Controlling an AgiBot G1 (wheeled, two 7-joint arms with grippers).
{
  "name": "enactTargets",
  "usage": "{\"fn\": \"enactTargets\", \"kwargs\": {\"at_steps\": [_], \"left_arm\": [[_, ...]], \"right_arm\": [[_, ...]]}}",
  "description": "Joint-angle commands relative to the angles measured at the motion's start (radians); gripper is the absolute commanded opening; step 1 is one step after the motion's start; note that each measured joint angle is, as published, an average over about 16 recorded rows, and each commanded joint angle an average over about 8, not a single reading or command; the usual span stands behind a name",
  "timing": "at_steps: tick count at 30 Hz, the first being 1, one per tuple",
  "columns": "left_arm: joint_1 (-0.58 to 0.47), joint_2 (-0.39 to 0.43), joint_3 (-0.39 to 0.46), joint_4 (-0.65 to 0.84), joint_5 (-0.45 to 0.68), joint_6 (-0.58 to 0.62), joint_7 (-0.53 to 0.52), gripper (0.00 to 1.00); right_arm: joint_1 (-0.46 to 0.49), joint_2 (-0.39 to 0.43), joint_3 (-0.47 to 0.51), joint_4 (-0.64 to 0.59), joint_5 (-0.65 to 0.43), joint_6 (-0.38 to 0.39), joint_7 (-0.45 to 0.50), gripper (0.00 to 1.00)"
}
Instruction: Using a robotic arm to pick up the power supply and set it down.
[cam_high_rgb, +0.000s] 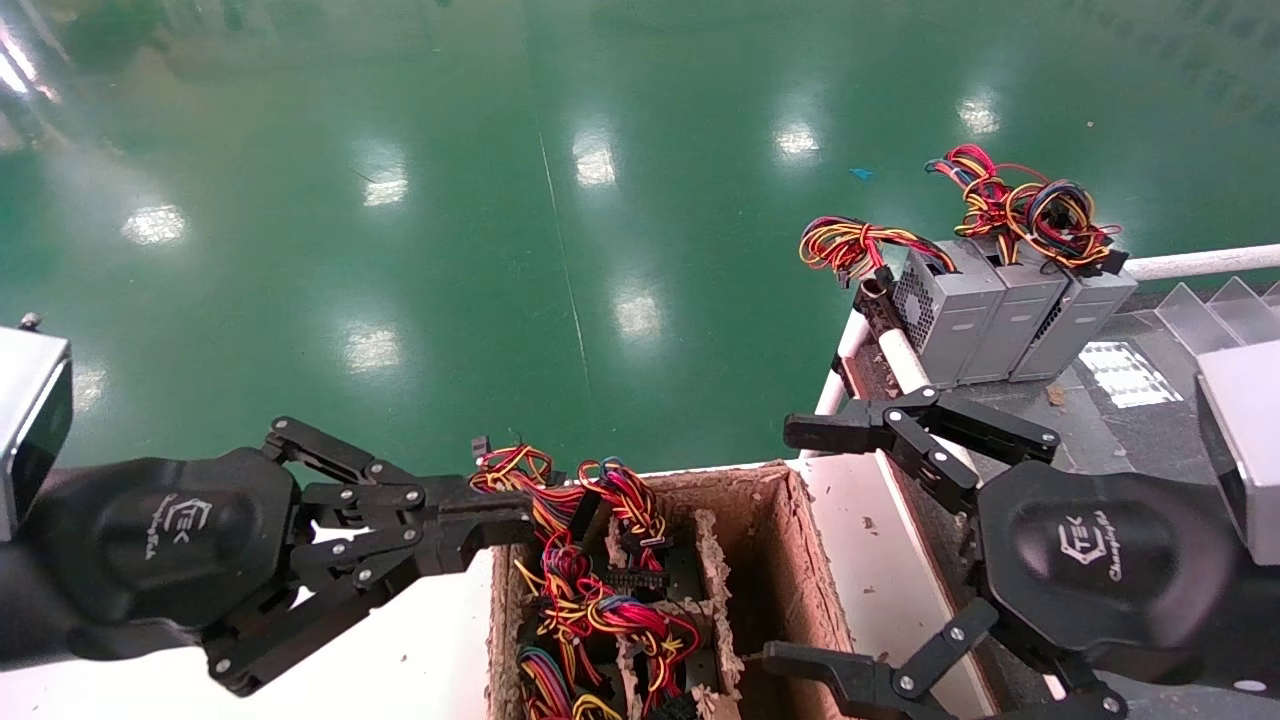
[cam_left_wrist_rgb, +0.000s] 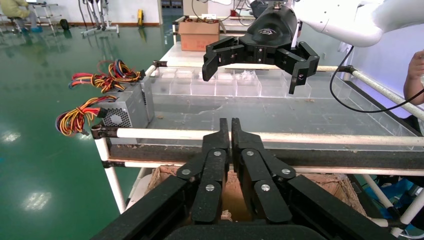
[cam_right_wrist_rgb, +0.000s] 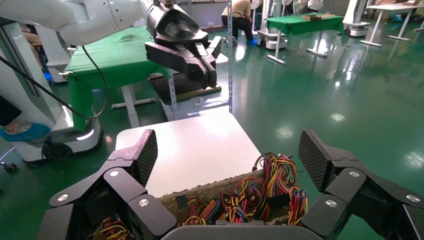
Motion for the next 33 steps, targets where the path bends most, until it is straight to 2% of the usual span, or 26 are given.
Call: {"fn": "enactTargets", "kwargs": {"at_steps": [1, 7, 8, 9, 18, 23, 33], "left_arm": [[0.0, 0.0, 0.0, 0.0, 0.0, 0.0, 0.0, 0.13], [0.0, 0.0, 0.0, 0.0, 0.0, 0.0, 0.0, 0.88], [0.0, 0.0, 0.0, 0.0, 0.0, 0.0, 0.0, 0.98], [0.0, 0.0, 0.0, 0.0, 0.0, 0.0, 0.0, 1.0], [0.0, 0.0, 0.0, 0.0, 0.0, 0.0, 0.0, 1.0], [0.0, 0.0, 0.001, 0.001, 0.0, 0.0, 0.0, 1.0], [-0.001, 0.0, 0.001, 0.001, -0.001, 0.0, 0.001, 1.0]], "right_arm": [[0.0, 0.0, 0.0, 0.0, 0.0, 0.0, 0.0, 1.0], [0.0, 0.0, 0.0, 0.0, 0.0, 0.0, 0.0, 1.0], [0.0, 0.0, 0.0, 0.0, 0.0, 0.0, 0.0, 1.0], [0.0, 0.0, 0.0, 0.0, 0.0, 0.0, 0.0, 1.0], [-0.005, -0.004, -0.011, 0.005, -0.015, 0.003, 0.005, 1.0], [-0.01, -0.01, -0.044, 0.033, -0.063, 0.004, 0.026, 1.0], [-0.003, -0.045, -0.136, 0.072, -0.16, -0.042, 0.076, 1.0]]}}
